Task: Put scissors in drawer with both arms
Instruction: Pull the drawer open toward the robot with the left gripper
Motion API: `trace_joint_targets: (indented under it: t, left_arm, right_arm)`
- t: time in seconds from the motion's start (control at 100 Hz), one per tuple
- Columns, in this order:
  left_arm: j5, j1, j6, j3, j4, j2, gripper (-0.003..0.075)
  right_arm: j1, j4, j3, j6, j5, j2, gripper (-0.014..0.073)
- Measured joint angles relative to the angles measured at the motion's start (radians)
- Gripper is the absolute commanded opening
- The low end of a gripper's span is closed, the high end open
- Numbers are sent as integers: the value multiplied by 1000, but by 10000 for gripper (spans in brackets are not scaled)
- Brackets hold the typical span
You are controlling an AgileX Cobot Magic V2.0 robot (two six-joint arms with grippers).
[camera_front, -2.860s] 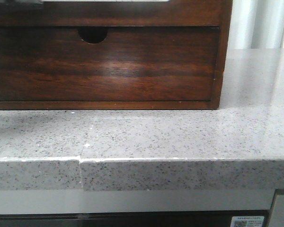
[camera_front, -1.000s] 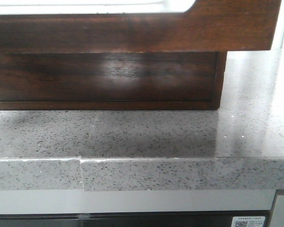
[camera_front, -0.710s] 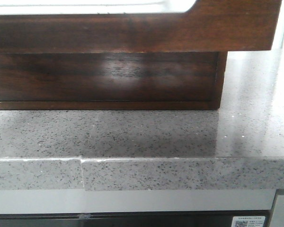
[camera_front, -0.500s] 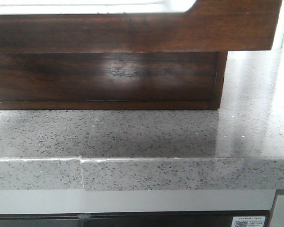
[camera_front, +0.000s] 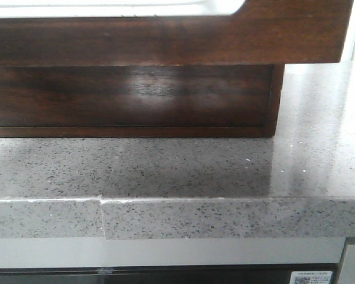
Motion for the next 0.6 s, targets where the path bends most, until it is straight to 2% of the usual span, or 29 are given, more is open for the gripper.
trace_joint_targets:
  t: [0.16, 0.5, 0.6]
  left_arm:
    - [0, 0, 0, 0, -2, 0, 386]
    - [-3, 0, 0, 2, -4, 0, 386]
    - [-3, 0, 0, 2, -4, 0, 386]
  right_arm:
    - [24, 4, -99, -18, 50, 100, 419]
    - [56, 5, -231, -35, 141, 256, 405]
    - [56, 5, -241, -36, 153, 273, 365]
